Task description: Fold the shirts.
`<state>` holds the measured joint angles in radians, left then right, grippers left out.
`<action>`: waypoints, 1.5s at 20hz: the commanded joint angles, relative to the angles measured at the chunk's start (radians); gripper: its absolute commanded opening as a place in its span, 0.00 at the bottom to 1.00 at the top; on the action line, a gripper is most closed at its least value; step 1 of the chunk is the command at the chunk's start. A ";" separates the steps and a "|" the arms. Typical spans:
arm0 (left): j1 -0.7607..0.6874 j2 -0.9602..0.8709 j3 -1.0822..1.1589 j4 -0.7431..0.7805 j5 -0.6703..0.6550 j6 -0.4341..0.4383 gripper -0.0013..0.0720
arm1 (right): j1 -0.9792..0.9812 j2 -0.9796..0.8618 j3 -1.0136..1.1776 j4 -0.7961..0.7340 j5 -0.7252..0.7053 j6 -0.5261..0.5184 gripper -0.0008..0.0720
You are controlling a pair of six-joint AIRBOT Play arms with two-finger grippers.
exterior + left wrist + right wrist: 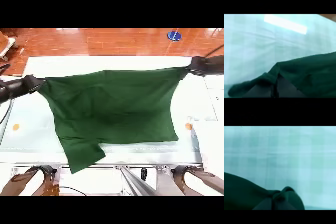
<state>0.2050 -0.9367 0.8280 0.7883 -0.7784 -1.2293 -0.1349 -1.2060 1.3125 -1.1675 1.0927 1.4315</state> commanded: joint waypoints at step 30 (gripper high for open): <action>0.284 -0.240 -0.426 0.041 -0.380 -0.013 0.71 | -0.319 0.223 -0.698 0.104 0.037 -0.037 0.57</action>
<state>0.4950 -1.1786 0.4820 0.9340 -1.2751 -1.2781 -0.4522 -1.0222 0.6651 -1.0924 1.1381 1.3964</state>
